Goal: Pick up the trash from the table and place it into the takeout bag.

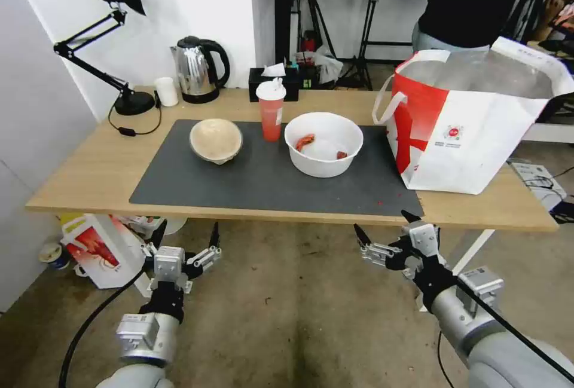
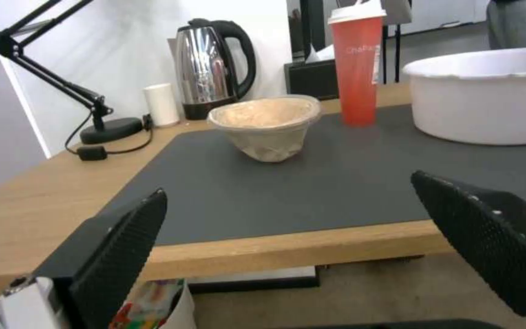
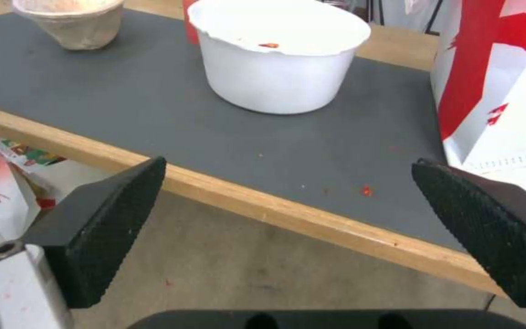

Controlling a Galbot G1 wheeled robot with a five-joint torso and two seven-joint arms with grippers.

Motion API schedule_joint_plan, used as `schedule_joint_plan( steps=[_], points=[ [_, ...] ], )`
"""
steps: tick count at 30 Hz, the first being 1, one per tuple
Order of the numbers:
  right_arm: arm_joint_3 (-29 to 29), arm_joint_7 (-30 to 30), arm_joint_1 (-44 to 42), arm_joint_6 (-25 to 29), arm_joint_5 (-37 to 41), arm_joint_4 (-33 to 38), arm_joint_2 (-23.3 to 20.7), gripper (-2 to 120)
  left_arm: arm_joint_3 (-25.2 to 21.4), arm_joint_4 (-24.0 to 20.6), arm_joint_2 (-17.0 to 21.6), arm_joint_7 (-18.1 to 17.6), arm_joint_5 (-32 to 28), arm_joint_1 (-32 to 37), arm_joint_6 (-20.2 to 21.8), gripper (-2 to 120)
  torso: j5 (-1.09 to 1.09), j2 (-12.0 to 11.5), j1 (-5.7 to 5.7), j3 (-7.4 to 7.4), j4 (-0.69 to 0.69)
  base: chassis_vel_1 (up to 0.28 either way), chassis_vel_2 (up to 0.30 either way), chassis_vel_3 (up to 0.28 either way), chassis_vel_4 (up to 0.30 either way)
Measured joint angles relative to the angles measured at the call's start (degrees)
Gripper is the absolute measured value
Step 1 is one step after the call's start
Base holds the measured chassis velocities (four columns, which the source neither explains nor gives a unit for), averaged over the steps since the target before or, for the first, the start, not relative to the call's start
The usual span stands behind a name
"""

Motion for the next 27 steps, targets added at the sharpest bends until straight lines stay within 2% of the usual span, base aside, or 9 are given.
schedule_joint_plan(
  steps=[9, 12, 14, 15, 19, 20, 23, 25, 27],
  points=[
    [0.3, 0.0, -0.1, 0.1, 0.0, 0.0, 0.0, 100, 0.0, 0.0, 0.0, 0.0, 0.0, 0.0, 0.1, 100, 0.0, 0.0, 0.0, 0.0, 0.0, 0.0, 0.0, 0.0, 0.0],
    [0.3, 0.0, -0.1, 0.1, -0.1, 0.0, 0.0, 100, 0.0, -0.5, 0.1, -0.1, -1.2, -0.5, 2.4, 100, 0.0, 0.0, 0.0, 0.0, 0.01, 0.0, 0.0, 0.0, 0.0],
    [0.3, 0.0, -0.1, 0.1, -0.1, 0.0, 0.1, 100, 0.0, -1.5, 0.3, -0.3, -3.1, -1.3, 6.1, 100, 0.0, 0.0, 0.0, 0.0, 0.0, 0.0, 0.0, 0.0, 0.0],
    [0.3, 0.0, -0.1, 0.1, -0.1, 0.0, 0.1, 100, 0.0, -1.5, 0.3, -0.3, -3.1, -1.3, 6.1, 100, 0.0, 0.0, 0.0, 0.0, 0.0, 0.0, 0.0, 0.0, 0.0],
    [0.3, 0.0, -0.1, 0.1, -0.1, 0.0, 0.1, 100, 0.1, -3.6, 0.7, -0.8, -7.3, -3.1, 14.0, 100, 0.0, 0.0, 0.0, 0.0, 0.0, 0.0, 0.0, 0.0, 0.0],
    [0.3, 0.0, -0.1, 0.1, -0.1, 0.0, 0.1, 100, 0.1, -3.6, 0.7, -0.8, -7.3, -3.1, 14.0, 100, 0.0, 0.0, 0.0, 0.0, 0.0, 0.0, 0.0, 0.0, 0.0],
    [0.3, 0.1, 0.0, 0.1, -0.2, 0.0, 0.0, 100, 0.1, -5.2, 1.0, -1.2, -10.5, -4.5, 20.0, 100, 0.0, 0.0, 0.0, 0.0, 0.0, 0.0, 0.0, 0.0, 0.0],
    [0.3, 0.1, 0.0, 0.1, -0.1, 0.0, -0.1, 100, 0.2, -5.6, 1.1, -1.3, -11.1, -4.8, 21.3, 100, 0.0, 0.0, 0.0, 0.0, 0.0, 0.0, 0.0, 0.0, 0.0],
    [0.3, 0.1, 0.0, 0.1, -0.1, 0.0, -0.1, 100, 0.2, -6.8, 1.3, -1.6, -13.5, -5.8, 25.8, 100, 0.0, 0.0, 0.0, 0.0, 0.0, 0.0, 0.0, 0.0, 0.0]
  ],
)
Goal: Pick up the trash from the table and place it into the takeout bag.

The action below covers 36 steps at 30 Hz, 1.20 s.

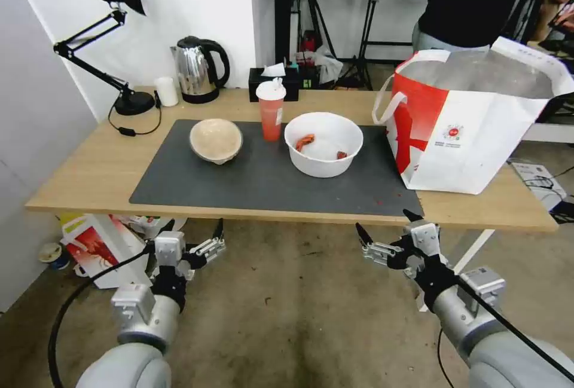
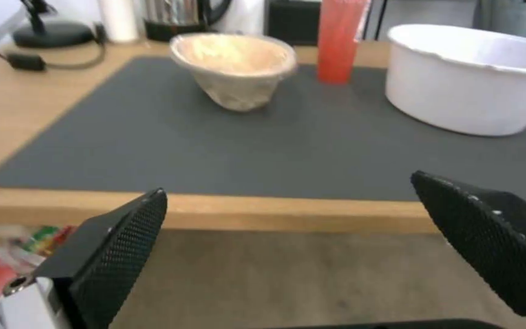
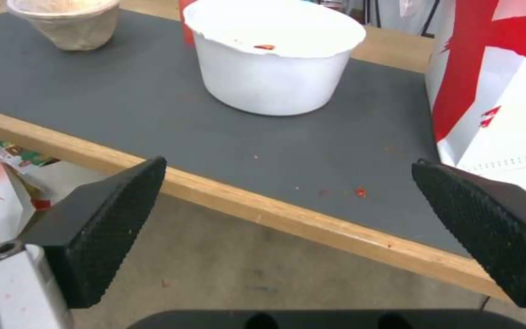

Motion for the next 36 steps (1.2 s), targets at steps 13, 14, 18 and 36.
schedule_joint_plan(
  steps=[13, 14, 18, 36],
  points=[
    [0.1, 0.2, 0.2, 0.2, 0.0, 0.0, -0.2, 100, -0.2, -3.3, 0.6, 0.0, -6.2, -2.5, 11.0, 100, 0.0, 0.0, 0.0, 0.0, 0.0, 0.0, 0.0, 0.0, 0.0],
    [0.1, 0.2, 0.2, 0.4, 0.1, 0.0, -0.3, 100, -0.2, -3.3, 0.6, 0.0, -6.1, -2.5, 11.0, 100, 0.0, 0.0, 0.0, 0.0, 0.0, 0.0, 0.0, 0.0, 0.0],
    [0.1, 0.2, 0.3, 0.7, 0.3, 0.0, -0.4, 100, -0.4, -3.5, 0.7, 0.0, -6.1, -2.5, 11.0, 100, 0.0, 0.0, 0.0, 0.0, 0.0, 0.0, 0.0, 0.0, 0.0],
    [0.6, -5.4, 5.3, 8.0, 7.6, -2.0, -4.1, 100, -0.6, -3.6, 0.9, 0.1, -6.0, -2.7, 10.7, 100, 0.01, 0.0, 0.0, 0.0, 0.0, 0.0, 0.0, 0.0, 0.0]
  ],
)
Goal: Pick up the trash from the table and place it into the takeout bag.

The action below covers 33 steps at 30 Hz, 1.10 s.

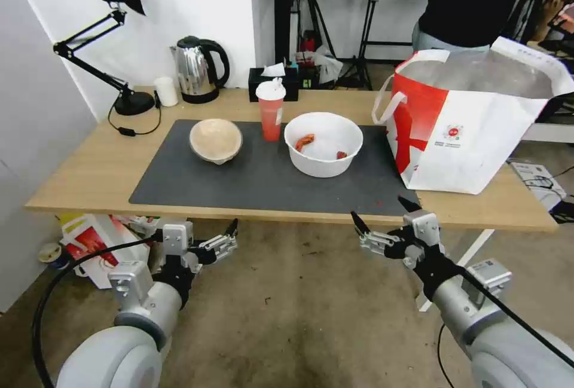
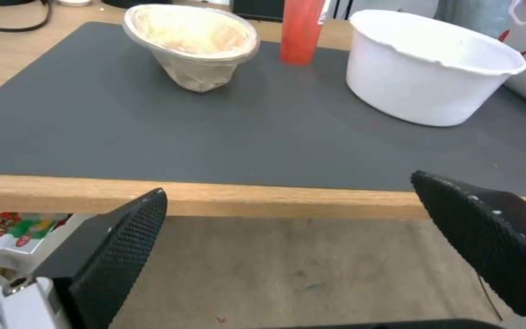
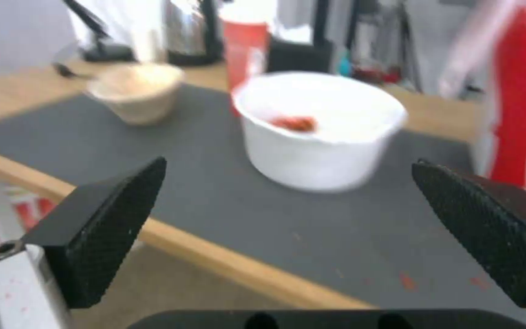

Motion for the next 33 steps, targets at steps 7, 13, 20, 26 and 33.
schedule_joint_plan(
  steps=[7, 13, 20, 26, 33],
  points=[
    [0.9, -5.2, 7.5, 4.4, 6.6, -3.4, -7.7, 100, -0.3, 0.0, 0.1, 0.1, 0.0, 0.0, 0.0, 100, 0.0, 0.0, 0.0, 0.0, 0.0, 0.0, 0.0, 0.0, 0.0],
    [1.0, -7.8, 12.4, 6.5, 12.7, -6.4, -14.9, 100, -0.2, -0.1, 0.0, 0.1, 0.2, 0.0, 0.0, 100, 0.0, 0.0, 0.0, 0.0, 0.0, 0.0, 0.0, 0.0, 0.0],
    [-0.6, -10.0, 18.7, 8.2, 18.8, -9.7, -22.0, 100, 0.0, 0.0, -0.5, 0.0, 0.5, 0.0, 0.0, 100, 0.0, 0.0, 0.0, 0.0, 0.0, 0.0, 0.0, 0.0, 0.0],
    [-3.7, -11.4, 24.9, 8.6, 23.3, -12.4, -26.5, 100, -0.1, 0.0, -0.3, 0.0, 0.9, 0.3, 0.0, 100, 0.0, 0.0, 0.0, 0.0, -0.01, 0.0, 0.0, 0.0, 0.0],
    [-12.5, -12.5, 36.2, 8.8, 28.6, -16.8, -29.3, 100, 0.0, -0.4, -1.0, 0.2, 2.0, 0.6, 0.6, 100, -0.01, 0.0, 0.0, 0.0, 0.01, 0.0, 0.0, 0.0, 0.0]
  ],
)
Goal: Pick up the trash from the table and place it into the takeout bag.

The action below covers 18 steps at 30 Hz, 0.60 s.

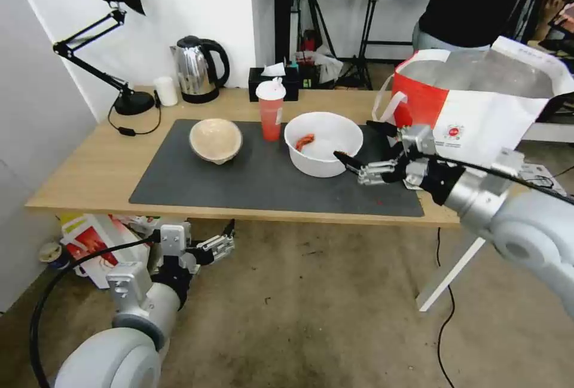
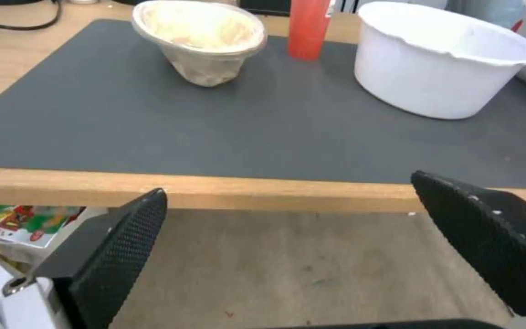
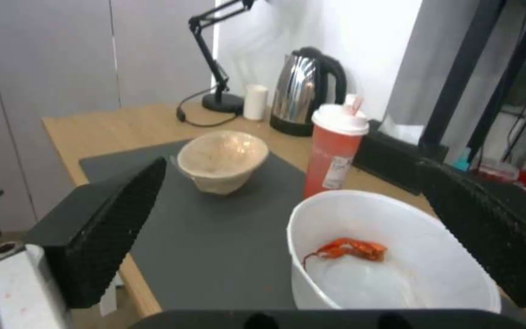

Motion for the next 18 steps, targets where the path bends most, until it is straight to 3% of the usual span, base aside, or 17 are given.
schedule_joint_plan(
  steps=[5, 7, 8, 12, 14, 17, 18],
  points=[
    [-6.8, -0.2, 8.0, -3.2, 1.6, -3.1, -1.0, 100, 0.0, 0.2, 0.0, 0.0, 0.1, -0.2, 0.1, 100, 0.01, 0.0, 0.0, 0.0, -0.01, 0.0, 0.0, 0.0, 0.0],
    [-11.5, 1.2, 15.3, -9.5, 4.9, -4.5, -1.5, 100, 0.0, 0.5, -0.2, 0.1, 0.2, -0.3, 0.1, 100, 0.0, 0.0, 0.0, 0.0, -0.02, 0.0, 0.0, 0.0, 0.0],
    [-11.5, 1.2, 15.3, -9.5, 4.9, -4.5, -1.5, 100, 0.0, 0.5, -0.2, 0.1, 0.2, -0.3, 0.1, 100, 0.0, 0.0, 0.0, 0.0, -0.02, 0.0, 0.0, 0.0, 0.0],
    [-20.2, 2.6, 27.9, -18.2, 10.4, -6.1, -0.6, 100, -0.2, 0.7, -0.5, 0.2, 0.2, -0.3, 0.1, 100, -0.02, 0.0, 0.0, 0.0, -0.01, 0.0, 0.0, 0.0, 0.0],
    [-21.0, 2.8, 28.8, -18.9, 10.9, -6.3, -0.5, 100, -0.2, 0.7, -0.5, 0.2, 0.2, -0.3, 0.1, 100, -0.02, 0.0, 0.0, 0.0, -0.01, 0.0, 0.0, 0.0, 0.0],
    [-27.1, 7.9, 37.1, -27.9, 15.5, -7.3, 2.7, 100, -0.5, 0.8, -0.8, 0.2, 0.2, -0.2, 0.1, 100, -0.01, 0.0, 0.0, 0.0, -0.01, 0.0, 0.0, 0.0, 0.0],
    [-27.1, 7.9, 37.1, -27.9, 15.5, -7.3, 2.7, 100, -0.5, 0.8, -0.8, 0.2, 0.2, -0.2, 0.1, 100, -0.01, 0.0, 0.0, 0.0, -0.01, 0.0, 0.0, 0.0, 0.0]
  ],
)
